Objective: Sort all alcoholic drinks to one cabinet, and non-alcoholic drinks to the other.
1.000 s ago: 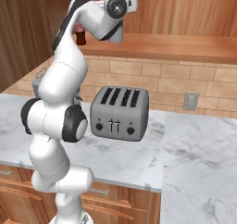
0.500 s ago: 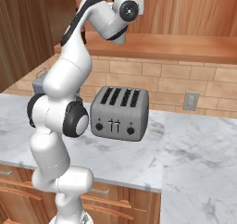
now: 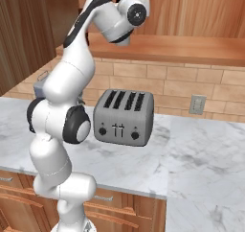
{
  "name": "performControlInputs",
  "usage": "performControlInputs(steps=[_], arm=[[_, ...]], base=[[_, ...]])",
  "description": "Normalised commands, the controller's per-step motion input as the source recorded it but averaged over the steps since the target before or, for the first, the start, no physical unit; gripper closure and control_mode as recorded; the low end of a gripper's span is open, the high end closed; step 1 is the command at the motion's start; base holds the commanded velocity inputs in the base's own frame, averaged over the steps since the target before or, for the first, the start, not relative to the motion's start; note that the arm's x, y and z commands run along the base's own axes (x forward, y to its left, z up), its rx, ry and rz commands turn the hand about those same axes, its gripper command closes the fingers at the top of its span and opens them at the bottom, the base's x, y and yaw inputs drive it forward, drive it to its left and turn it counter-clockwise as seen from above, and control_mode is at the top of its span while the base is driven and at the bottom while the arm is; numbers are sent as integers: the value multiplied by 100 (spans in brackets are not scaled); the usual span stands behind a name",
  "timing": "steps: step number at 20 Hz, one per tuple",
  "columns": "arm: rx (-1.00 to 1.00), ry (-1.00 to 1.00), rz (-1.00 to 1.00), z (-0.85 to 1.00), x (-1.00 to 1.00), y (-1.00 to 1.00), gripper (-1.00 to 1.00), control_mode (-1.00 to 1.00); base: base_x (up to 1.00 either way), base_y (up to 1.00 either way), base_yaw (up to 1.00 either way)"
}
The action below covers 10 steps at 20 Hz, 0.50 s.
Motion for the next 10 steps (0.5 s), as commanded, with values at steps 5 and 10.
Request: performControlInputs(steps=[5, 10], arm=[[0, -1, 0, -7, 2, -6, -100, -100], [0, -2, 0, 0, -21, -5, -100, -100]], base=[[0, 0, 0], [0, 0, 0]])
